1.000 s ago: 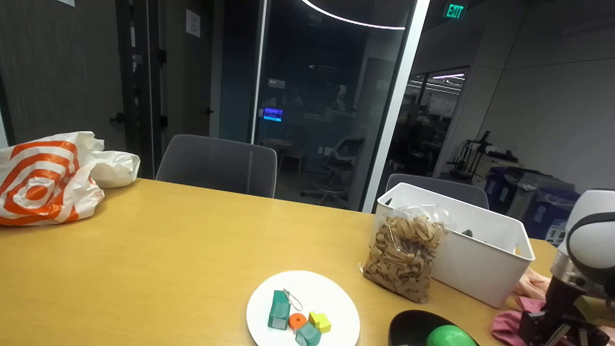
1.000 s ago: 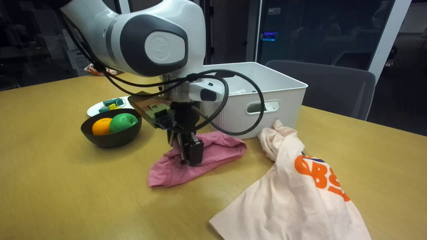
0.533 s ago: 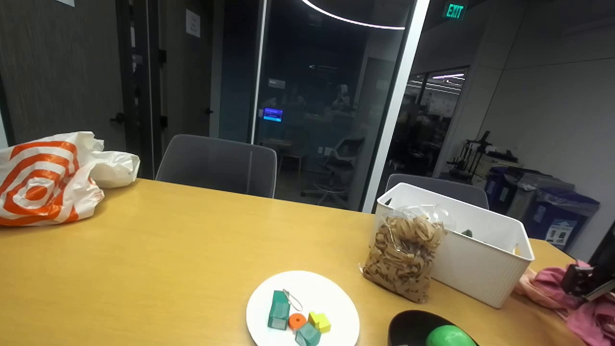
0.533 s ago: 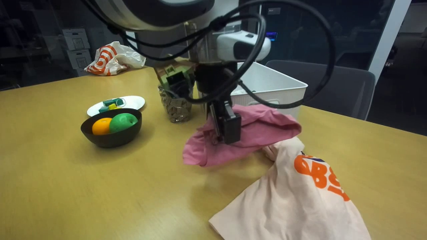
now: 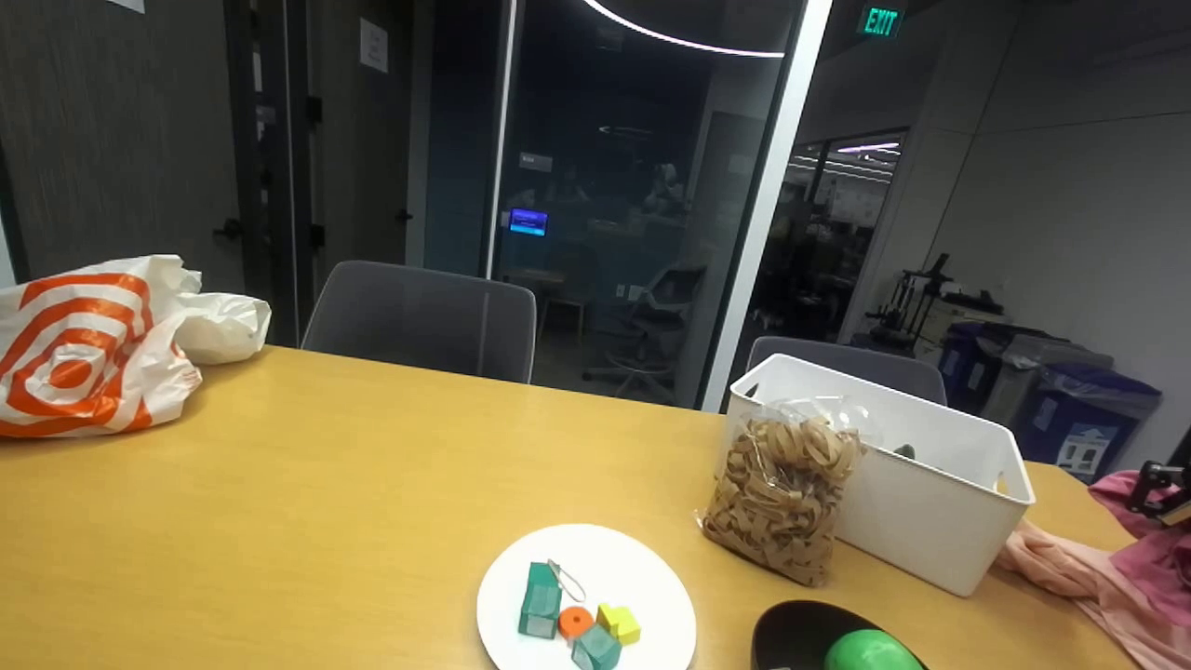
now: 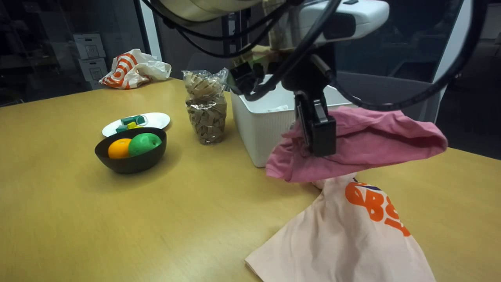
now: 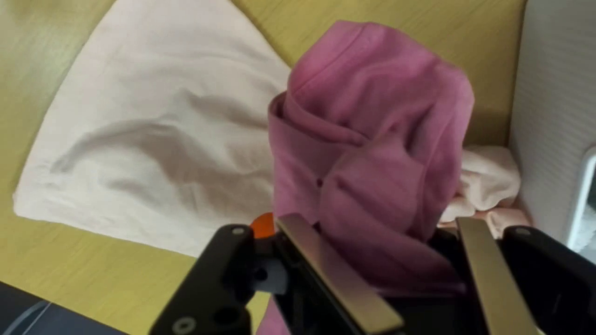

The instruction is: Put the two shirts in the white basket together

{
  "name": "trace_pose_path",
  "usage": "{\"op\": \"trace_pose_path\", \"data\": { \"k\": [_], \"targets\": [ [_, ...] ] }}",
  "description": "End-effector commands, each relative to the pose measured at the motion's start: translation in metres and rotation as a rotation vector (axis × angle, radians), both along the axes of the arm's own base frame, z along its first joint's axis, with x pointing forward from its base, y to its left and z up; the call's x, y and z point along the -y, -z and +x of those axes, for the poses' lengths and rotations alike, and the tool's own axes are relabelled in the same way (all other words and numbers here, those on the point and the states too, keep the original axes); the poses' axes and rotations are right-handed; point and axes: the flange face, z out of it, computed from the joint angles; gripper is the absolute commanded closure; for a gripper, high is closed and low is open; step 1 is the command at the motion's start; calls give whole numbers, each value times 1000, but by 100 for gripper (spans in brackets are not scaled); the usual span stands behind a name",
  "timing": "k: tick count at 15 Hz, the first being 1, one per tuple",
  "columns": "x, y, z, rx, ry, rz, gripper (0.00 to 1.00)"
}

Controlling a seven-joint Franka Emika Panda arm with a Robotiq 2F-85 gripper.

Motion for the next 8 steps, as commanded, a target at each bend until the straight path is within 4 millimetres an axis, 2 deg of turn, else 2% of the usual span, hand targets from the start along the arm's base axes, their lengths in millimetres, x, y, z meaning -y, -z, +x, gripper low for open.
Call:
{"op": "trace_pose_path", "data": {
  "k": [1,8],
  "targets": [
    [23,22,28,-26,117,-42,90],
    [24,102,56,-123,98,-98,91]
  ]
}}
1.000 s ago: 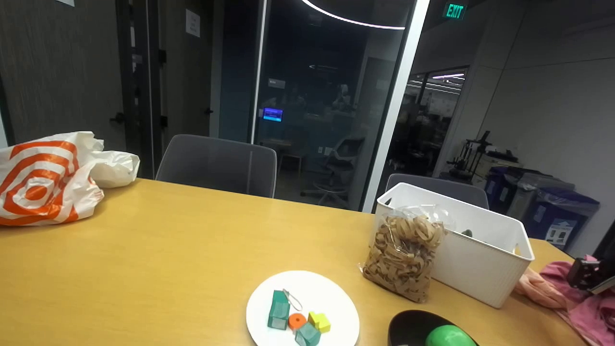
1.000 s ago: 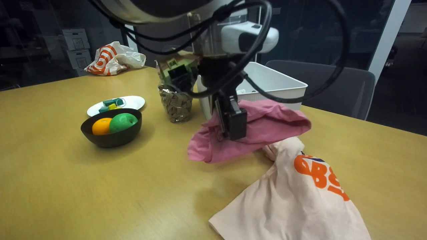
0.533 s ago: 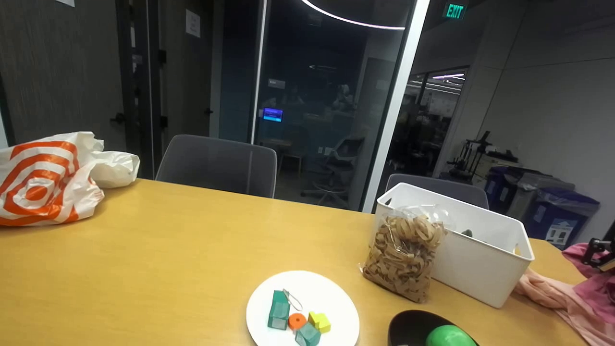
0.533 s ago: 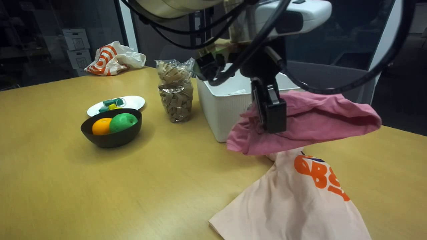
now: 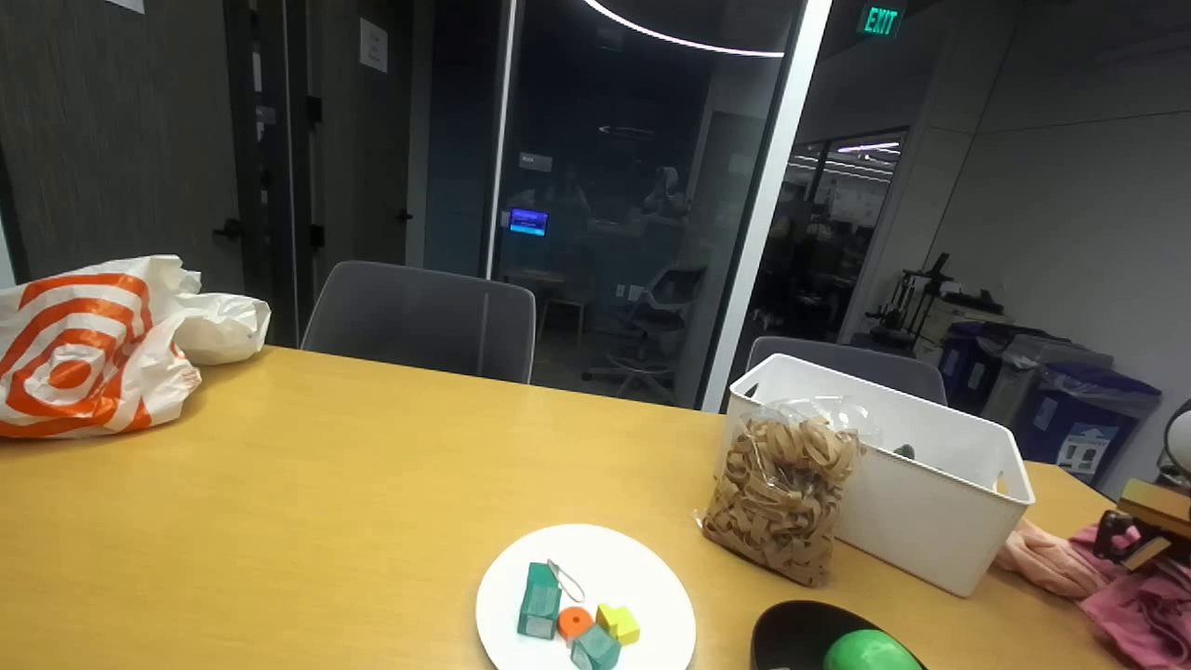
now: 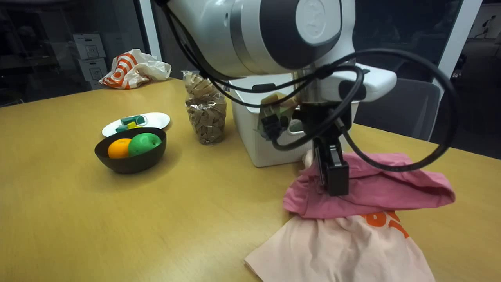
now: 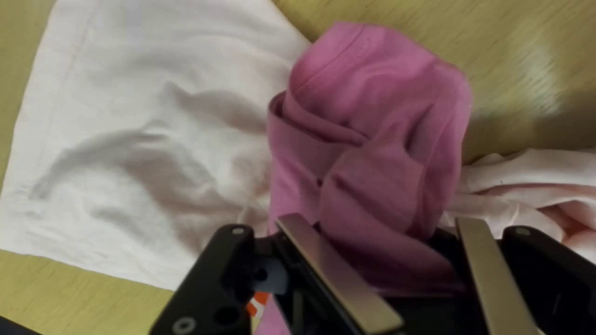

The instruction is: Put the two shirts in the white basket together

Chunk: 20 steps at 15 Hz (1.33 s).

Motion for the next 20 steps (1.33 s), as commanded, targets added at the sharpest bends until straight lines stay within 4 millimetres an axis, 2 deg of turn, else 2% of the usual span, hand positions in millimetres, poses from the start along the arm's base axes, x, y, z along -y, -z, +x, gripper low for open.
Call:
{"op": "trace_pose_path", "data": {
  "k": [1,2,4,5,6,9,13,14,17,20],
  "targets": [
    [1,34,21,-14,-1,-79,91],
    [-1,45,24,-25,-3,-91,91],
    [-5,53,28,-35,-5,-94,90],
    [-8,49,29,-33,-3,-74,56],
    [-8,43,28,-37,-10,-66,55],
    [-6,9,19,-9,-1,-68,34],
    [7,-37,4,8,17,-108,4],
    [9,-46,-1,-7,19,-106,0],
    [11,-64,-18,-88,28,-10,0],
    [15,-59,-38,-158,72,157,0]
  ]
}}
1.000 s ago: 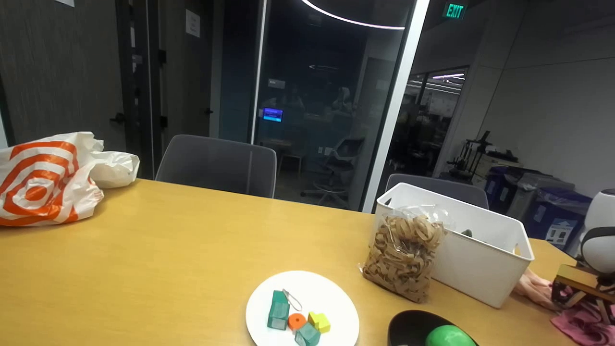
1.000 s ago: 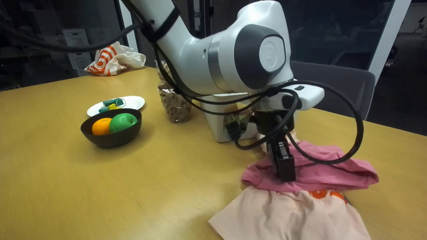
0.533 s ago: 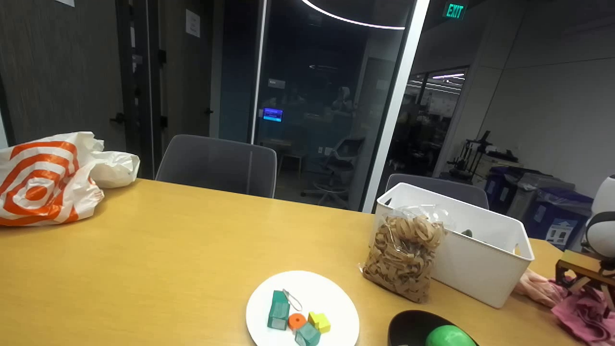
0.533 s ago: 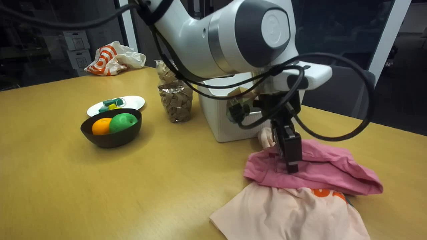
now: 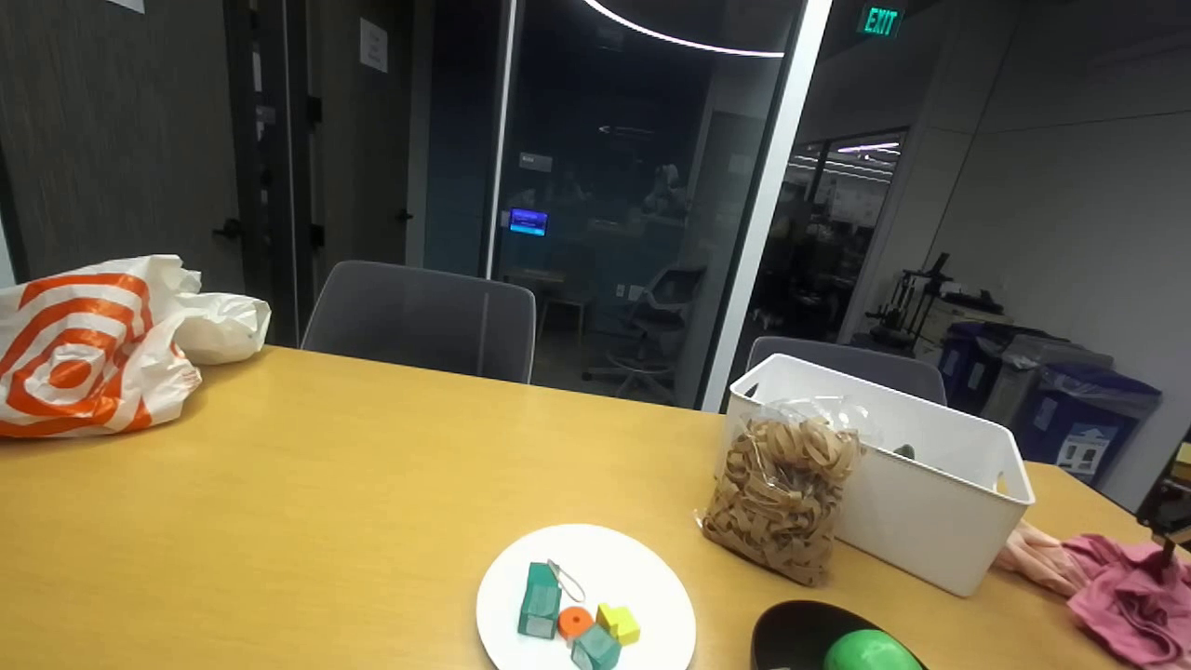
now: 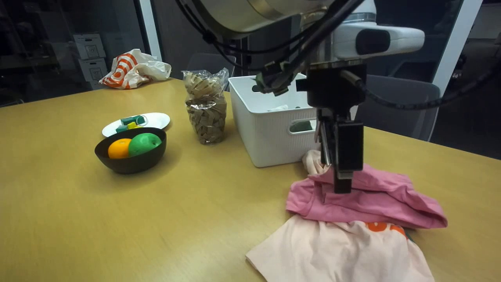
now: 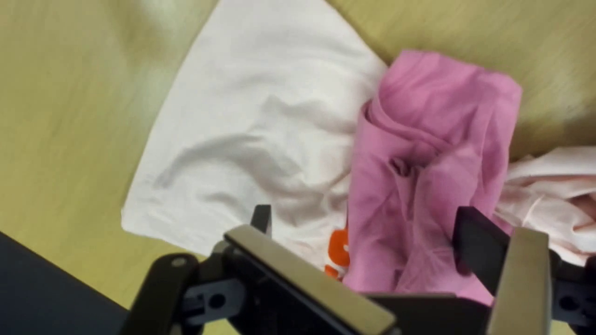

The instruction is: Put the two shirts in the white basket together

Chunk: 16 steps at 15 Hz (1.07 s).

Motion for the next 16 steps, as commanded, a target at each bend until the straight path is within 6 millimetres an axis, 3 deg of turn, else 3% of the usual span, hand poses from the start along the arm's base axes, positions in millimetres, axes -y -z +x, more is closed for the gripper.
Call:
{"op": "trace_pose_path", "data": {
  "k": [1,9,13,15,16],
  "targets": [
    [4,5,-25,-50,60,182,0],
    [57,80,-74,-27,424,263,0],
    [62,127,-76,29,517,239,0],
    [60,141,-73,43,546,234,0],
    [60,143,-71,47,551,236,25]
  ]
}}
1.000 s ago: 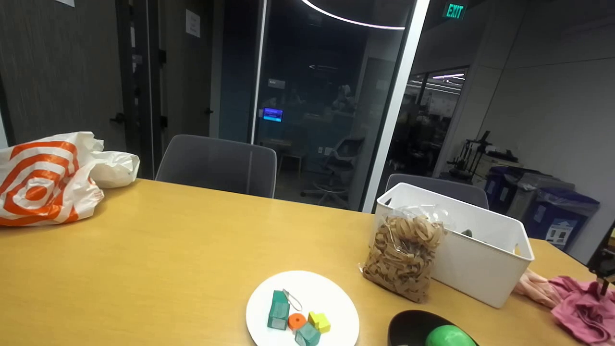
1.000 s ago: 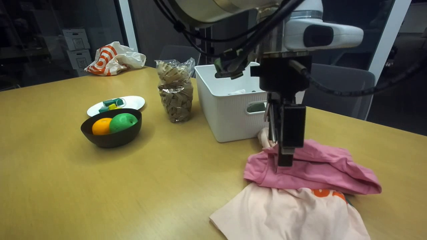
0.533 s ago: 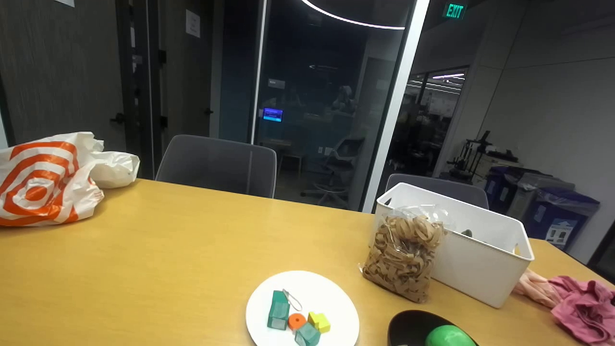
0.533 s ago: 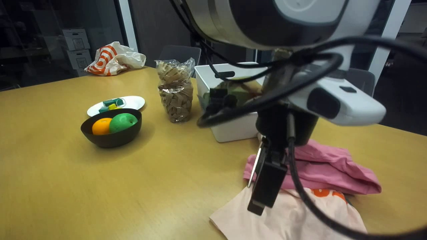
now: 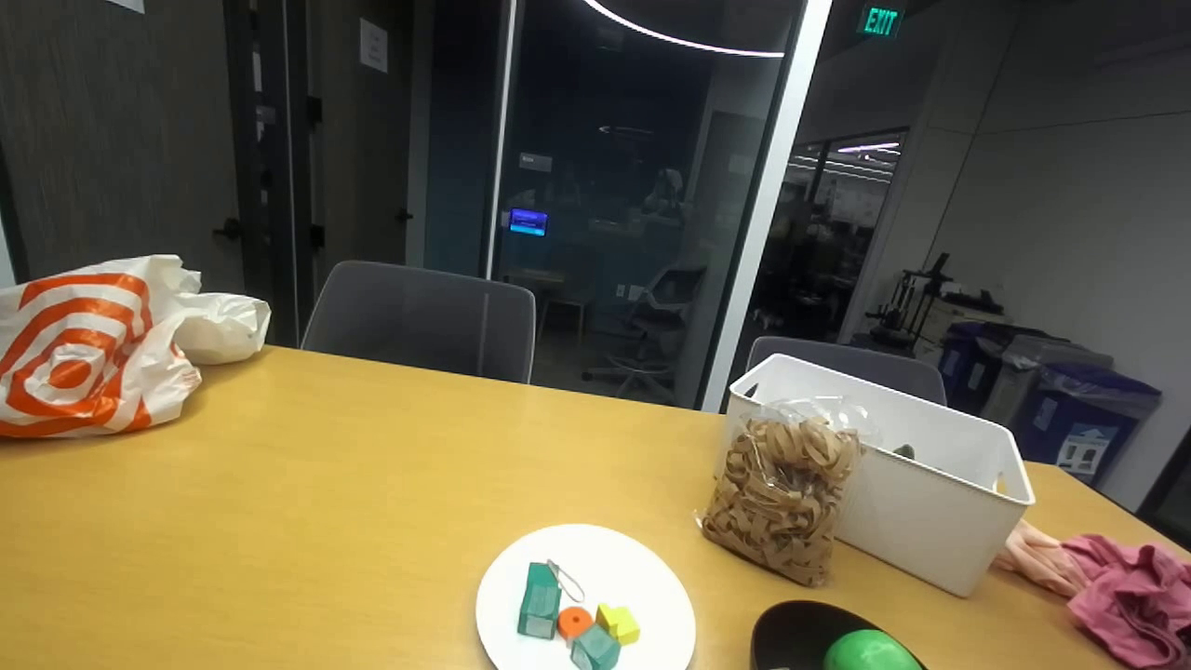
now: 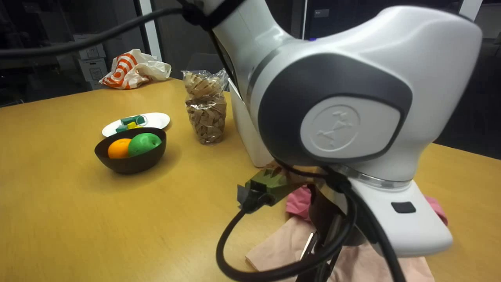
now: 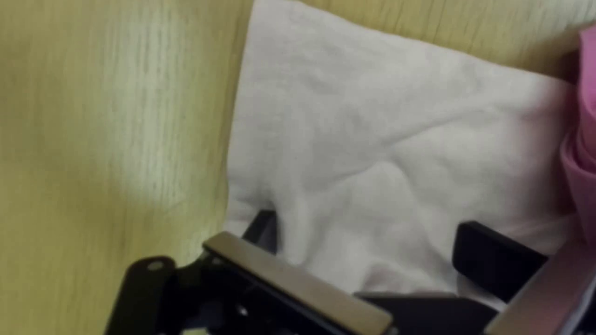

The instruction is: Put the two shirts in the white basket together

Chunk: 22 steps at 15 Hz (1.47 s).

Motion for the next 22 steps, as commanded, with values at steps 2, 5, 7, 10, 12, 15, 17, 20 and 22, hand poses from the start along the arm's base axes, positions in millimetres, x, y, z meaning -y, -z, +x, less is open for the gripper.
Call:
{"op": "trace_pose_path", "data": {
  "k": [2,5,7,10,12,15,17,20,22],
  "targets": [
    [-2,13,9,34,63,-13,34],
    [-1,5,9,54,79,-22,58],
    [8,-1,6,59,108,-85,73],
    [28,-14,-4,45,185,-196,94],
    [43,-22,-17,-16,235,-283,97],
    [55,-43,-29,-31,305,-389,96],
    [54,-61,-25,6,304,-452,94],
    [44,-93,-13,68,274,-539,95],
    [34,-115,-4,117,243,-598,96]
  ]
}}
